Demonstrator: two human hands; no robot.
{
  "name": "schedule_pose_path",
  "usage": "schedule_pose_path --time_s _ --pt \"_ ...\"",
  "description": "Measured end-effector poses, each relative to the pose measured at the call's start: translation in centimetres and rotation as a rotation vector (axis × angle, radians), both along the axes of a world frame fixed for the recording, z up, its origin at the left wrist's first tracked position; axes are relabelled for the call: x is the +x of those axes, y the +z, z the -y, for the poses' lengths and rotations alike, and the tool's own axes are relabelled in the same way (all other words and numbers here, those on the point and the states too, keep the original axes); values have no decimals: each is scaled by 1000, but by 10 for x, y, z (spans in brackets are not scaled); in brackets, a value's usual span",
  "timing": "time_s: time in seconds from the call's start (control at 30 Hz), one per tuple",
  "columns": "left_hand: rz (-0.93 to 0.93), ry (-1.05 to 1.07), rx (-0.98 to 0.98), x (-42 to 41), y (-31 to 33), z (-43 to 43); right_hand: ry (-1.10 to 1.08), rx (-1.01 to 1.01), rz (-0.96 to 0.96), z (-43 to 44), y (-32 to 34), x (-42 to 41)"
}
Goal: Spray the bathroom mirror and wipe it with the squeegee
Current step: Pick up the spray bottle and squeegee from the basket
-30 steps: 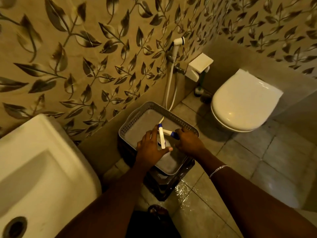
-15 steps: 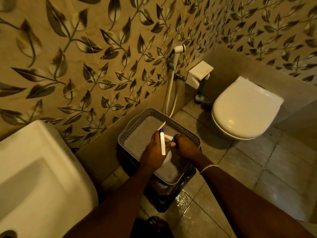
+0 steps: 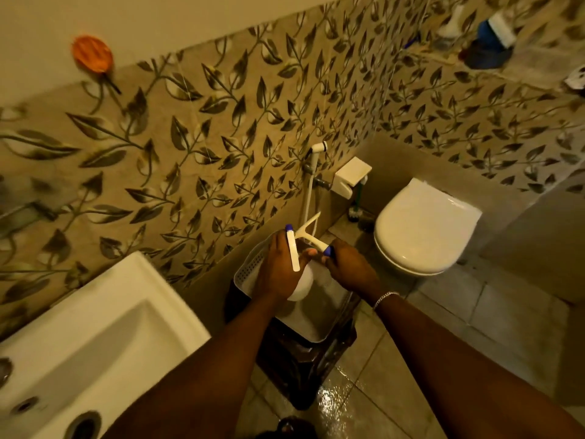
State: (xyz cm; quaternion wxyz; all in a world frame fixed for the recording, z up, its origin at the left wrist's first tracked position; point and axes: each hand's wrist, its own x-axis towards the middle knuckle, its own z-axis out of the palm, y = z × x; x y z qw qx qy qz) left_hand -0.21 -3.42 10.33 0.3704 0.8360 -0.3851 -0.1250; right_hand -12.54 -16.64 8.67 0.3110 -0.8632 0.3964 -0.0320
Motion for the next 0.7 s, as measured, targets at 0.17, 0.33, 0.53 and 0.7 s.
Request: schedule_pose_path --time_s 0.17,0.33,0.53,0.7 --pt "249 46 -66 3 74 -15 -34 -46 115 -20 70 -6" --pt "280 51 -162 5 144 -34 -162 -1 342 -46 137 -11" --pt "211 61 -379 3 225 -59 -227 19 547 -75 218 -6" --pt "240 110 -506 11 287 -80 -205 -2 681 -93 272 5"
